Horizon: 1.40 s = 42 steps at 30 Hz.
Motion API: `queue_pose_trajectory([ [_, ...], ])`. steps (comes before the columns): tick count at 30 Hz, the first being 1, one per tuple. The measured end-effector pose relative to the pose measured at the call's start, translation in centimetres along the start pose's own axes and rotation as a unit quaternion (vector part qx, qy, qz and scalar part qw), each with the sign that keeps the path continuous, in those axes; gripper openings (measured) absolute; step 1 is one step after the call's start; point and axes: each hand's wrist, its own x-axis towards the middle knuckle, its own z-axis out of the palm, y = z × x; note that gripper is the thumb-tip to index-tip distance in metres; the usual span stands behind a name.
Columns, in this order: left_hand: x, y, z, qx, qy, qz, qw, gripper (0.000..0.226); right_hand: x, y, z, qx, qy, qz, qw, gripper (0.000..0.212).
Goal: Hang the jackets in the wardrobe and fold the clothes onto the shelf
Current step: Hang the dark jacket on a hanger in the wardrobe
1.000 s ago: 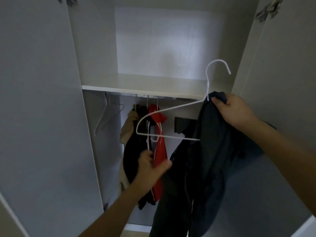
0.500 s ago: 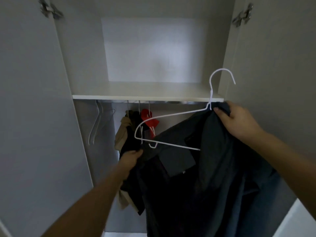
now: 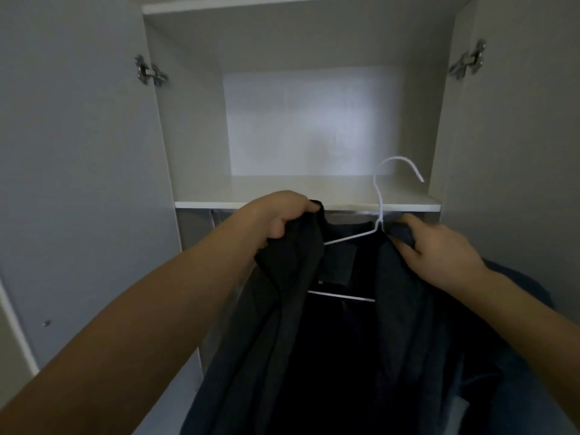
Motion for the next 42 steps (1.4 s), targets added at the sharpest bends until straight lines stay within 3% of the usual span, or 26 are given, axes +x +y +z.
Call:
queue_pose_trajectory([
  [3, -0.5, 1.5, 1.9, -0.056, -0.006, 0.019, 0.998, 0.023, 0.4, -1.5, -0.2, 0.026, -0.017, -0.041, 0.999, 0.032],
  [6, -1.2, 2.8, 3.1, -0.103, -0.003, 0.035, 0.994, 0.020, 0.5, -2.5, -0.5, 0.078, -0.011, -0.017, 0.997, 0.040],
  [15, -3.2, 7.2, 4.4, -0.213, 0.037, 0.081, 0.973, 0.014, 0.6, -5.1, 0.8, 0.064, 0.055, 0.014, 0.996, 0.117],
  [17, -3.4, 7.9, 4.3, -0.209, 0.044, 0.084, 0.973, 0.013, 1.0, -5.3, 1.3, 0.027, 0.087, 0.028, 0.995, 0.109],
  [20, -3.7, 8.3, 4.2, -0.196, 0.037, 0.092, 0.975, 0.011, 2.1, -5.5, 1.7, 0.065, 0.146, 0.062, 0.985, 0.057],
  [23, -3.3, 7.2, 3.7, -0.186, 0.038, 0.162, 0.968, 0.010, 3.5, -4.8, 1.4, 0.152, 0.103, 0.138, 0.973, 0.027],
  [26, -2.2, 0.6, 4.7, -0.098, 0.177, 0.348, 0.915, 0.009, 5.0, -3.5, 1.1, 0.267, 0.063, 0.248, 0.929, 0.023],
  [27, -2.2, -3.0, 6.1, -0.062, 0.194, 0.396, 0.895, 0.011, 5.4, -3.3, 1.1, 0.297, 0.059, 0.274, 0.913, 0.026],
  [28, -2.2, -6.7, 7.8, -0.019, 0.168, 0.406, 0.898, 0.016, 5.7, -3.2, 1.2, 0.322, 0.057, 0.291, 0.899, 0.027],
  [31, -1.0, -15.3, 12.8, 0.106, 0.045, 0.259, 0.959, 0.068, 6.3, -3.5, 1.4, 0.418, 0.052, 0.308, 0.853, 0.020],
  [33, 0.9, -18.4, 14.5, 0.128, 0.058, 0.166, 0.976, 0.090, 6.2, -3.8, 1.3, 0.453, 0.055, 0.311, 0.834, 0.014],
  [35, 2.1, -19.7, 14.8, 0.159, 0.090, 0.175, 0.967, 0.084, 6.0, -3.9, 1.1, 0.465, 0.068, 0.316, 0.824, 0.014],
  [39, 3.3, -20.6, 14.0, 0.088, -0.005, 0.250, 0.964, 0.045, 4.8, -3.7, 0.6, 0.469, 0.092, 0.323, 0.816, 0.021],
  [42, 3.6, -21.5, 12.4, 0.062, 0.004, 0.270, 0.961, 0.035, 3.6, -3.2, 0.2, 0.467, 0.107, 0.318, 0.818, 0.026],
])
